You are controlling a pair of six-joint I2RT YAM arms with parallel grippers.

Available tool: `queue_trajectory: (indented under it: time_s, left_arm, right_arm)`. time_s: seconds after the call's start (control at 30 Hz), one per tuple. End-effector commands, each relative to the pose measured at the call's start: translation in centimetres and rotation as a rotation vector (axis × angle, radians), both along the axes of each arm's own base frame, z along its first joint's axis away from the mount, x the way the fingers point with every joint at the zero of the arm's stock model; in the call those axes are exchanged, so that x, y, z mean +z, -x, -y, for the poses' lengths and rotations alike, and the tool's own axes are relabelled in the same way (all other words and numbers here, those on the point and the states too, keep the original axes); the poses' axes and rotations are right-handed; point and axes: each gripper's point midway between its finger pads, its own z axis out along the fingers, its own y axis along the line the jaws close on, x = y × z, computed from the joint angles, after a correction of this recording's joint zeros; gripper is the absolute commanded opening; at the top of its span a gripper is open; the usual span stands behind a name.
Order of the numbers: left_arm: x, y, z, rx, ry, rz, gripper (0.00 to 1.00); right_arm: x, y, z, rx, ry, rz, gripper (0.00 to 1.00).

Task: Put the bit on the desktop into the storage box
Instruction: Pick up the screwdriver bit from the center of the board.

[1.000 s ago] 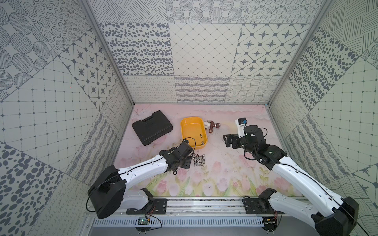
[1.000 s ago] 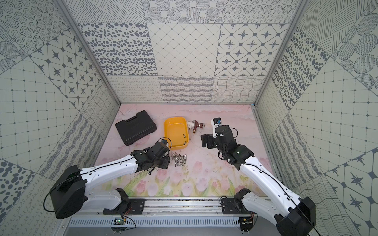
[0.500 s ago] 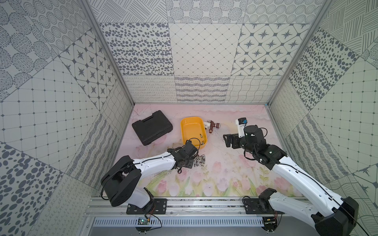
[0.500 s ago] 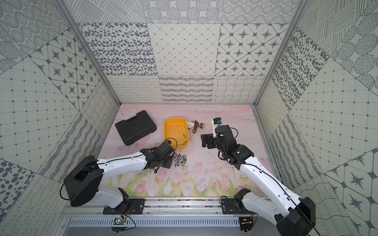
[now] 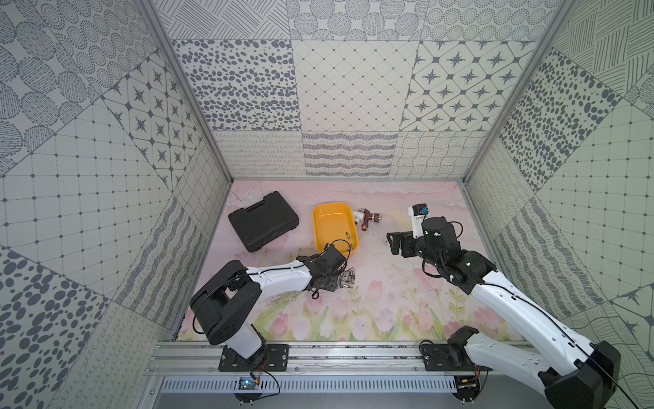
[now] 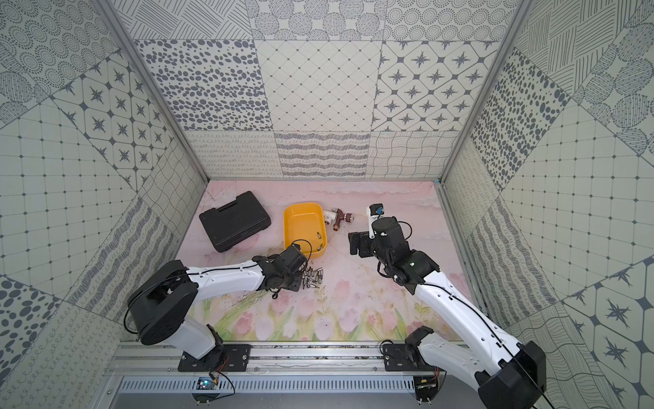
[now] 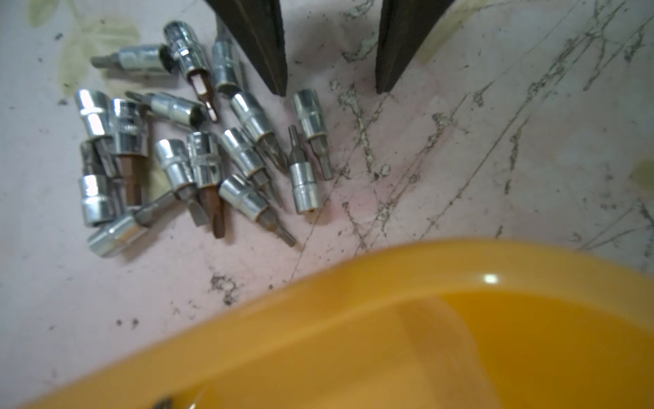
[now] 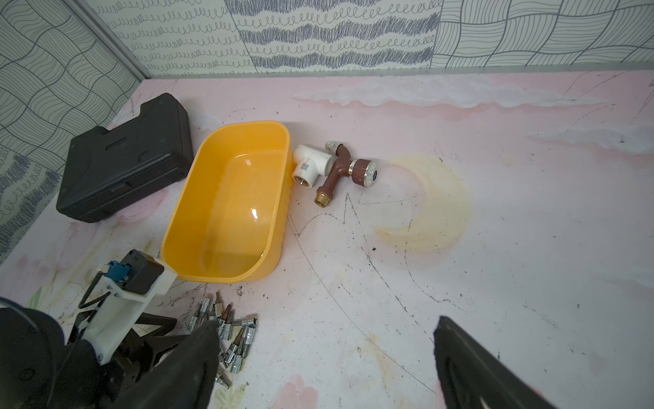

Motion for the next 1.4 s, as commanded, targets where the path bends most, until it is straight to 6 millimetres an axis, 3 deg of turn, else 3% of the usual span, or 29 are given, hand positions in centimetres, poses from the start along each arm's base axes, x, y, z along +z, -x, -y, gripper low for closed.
queue_trajectory:
  time_s: [0.0,0.27,0.97,1.37]
  left_arm:
    - [-0.2,-0.3,0.7,0.012,0.017,0.005,0.44]
    - [-0.4,-0.6,0.6,0.021,-0.007,0.004,0.42]
    - [-0.9,-0.2,-0.1,0.031,-0.048,-0.023,0.18]
    - [-0.5,0.1,-0.3,0.040,-0.041,-0.021,0.13]
  right_arm:
    - [0.1,-0.5,0.1,-0.009,0.001,0.025,0.97]
    - [0.0,-0.5,0.1,-0.010,0.002,0.021,0.96]
    - [-0.1,-0.8,0.2,-0.025,0.003,0.019,0.96]
    - [-0.1,-0.7,0.5,-0.037,0.002,0.020,0.97]
